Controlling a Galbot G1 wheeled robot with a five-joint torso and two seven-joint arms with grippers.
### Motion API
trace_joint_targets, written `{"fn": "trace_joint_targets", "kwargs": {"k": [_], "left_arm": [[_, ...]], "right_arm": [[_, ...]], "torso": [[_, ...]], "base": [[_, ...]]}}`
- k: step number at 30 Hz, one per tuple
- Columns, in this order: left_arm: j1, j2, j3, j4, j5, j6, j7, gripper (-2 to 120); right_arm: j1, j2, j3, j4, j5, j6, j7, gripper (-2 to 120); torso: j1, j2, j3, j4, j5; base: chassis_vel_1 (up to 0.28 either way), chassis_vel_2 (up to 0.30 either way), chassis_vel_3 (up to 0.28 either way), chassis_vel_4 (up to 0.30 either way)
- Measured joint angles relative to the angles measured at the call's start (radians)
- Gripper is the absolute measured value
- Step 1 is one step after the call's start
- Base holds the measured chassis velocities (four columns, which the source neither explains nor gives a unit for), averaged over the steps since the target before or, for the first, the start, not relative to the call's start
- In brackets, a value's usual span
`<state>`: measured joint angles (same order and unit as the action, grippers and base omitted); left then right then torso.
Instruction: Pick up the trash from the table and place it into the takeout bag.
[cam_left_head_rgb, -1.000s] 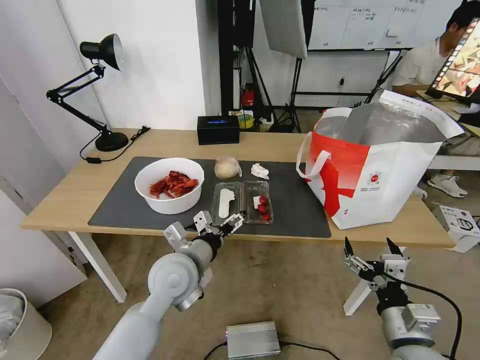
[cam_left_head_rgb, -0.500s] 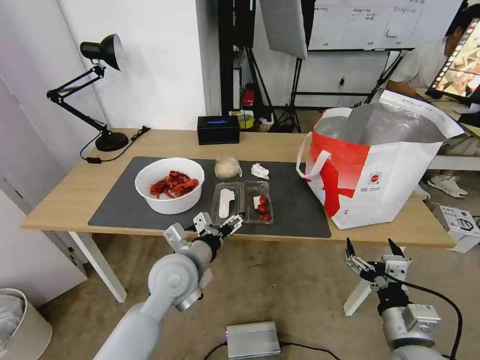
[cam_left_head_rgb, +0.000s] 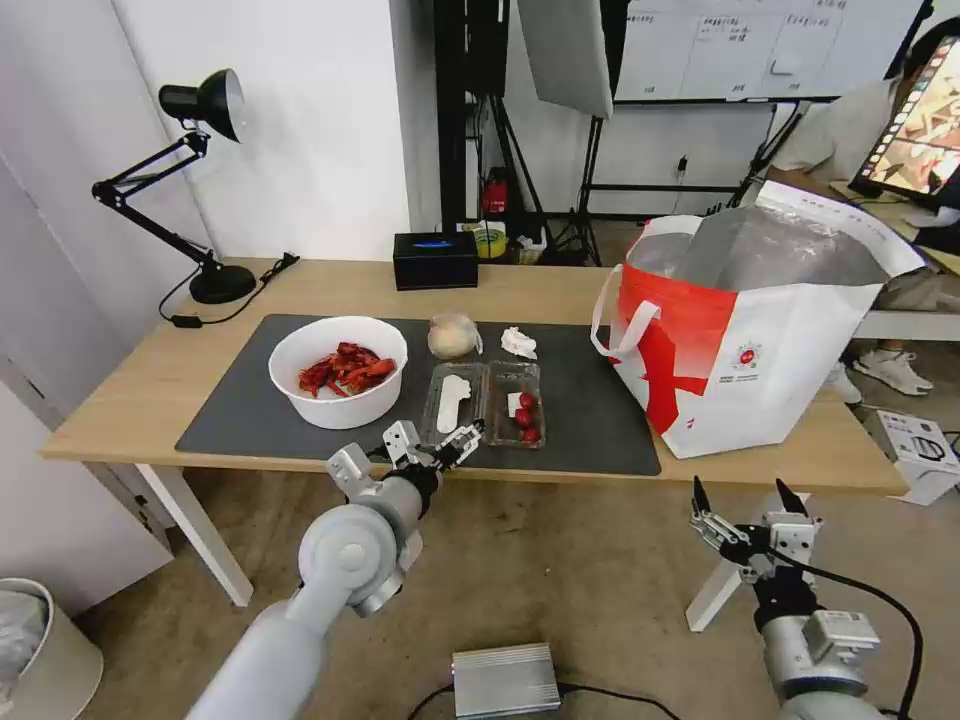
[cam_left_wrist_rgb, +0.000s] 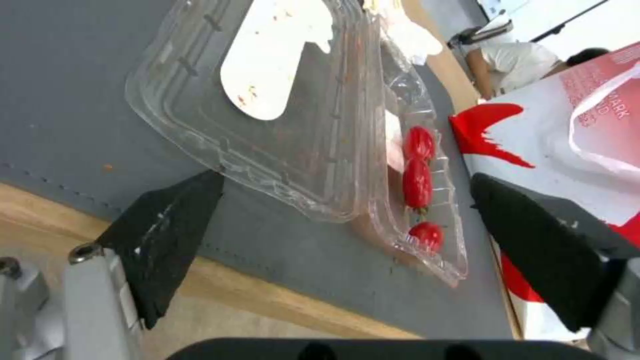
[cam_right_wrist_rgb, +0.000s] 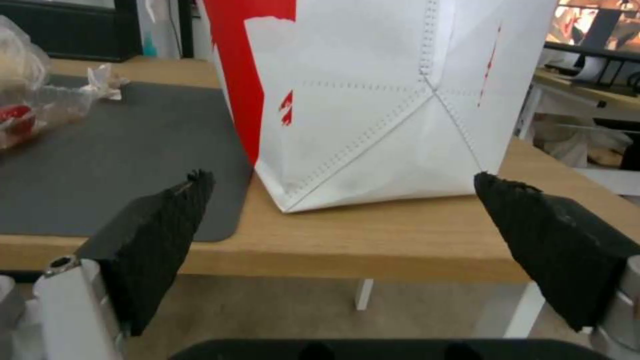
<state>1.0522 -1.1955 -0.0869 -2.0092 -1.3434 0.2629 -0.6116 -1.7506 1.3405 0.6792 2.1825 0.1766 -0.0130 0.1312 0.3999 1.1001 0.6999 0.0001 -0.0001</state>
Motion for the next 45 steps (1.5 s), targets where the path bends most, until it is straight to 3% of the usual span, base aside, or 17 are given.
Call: {"fn": "trace_joint_targets", "kwargs": {"k": [35,45], "left_arm": [[0.008,-0.024,0.054,0.075,0.239,-0.189,0.295,100],[0.002,0.004,0.094,0.098,0.407,-0.238,0.471,100]], "right_arm": [[0.016,0.011,-0.007,-0.046,0.000,0.021,-0.005,95],[0.025,0.018,-0.023,-0.051,0.000,0.022,-0.006,95]], "torso": [[0.000,0.000,0.000,-0.0001,0.0000],[0.000,0.000,0.000,-0.0001,0.0001]], "base": [[0.000,0.000,0.000,0.000],[0.000,0.000,0.000,0.000]]}}
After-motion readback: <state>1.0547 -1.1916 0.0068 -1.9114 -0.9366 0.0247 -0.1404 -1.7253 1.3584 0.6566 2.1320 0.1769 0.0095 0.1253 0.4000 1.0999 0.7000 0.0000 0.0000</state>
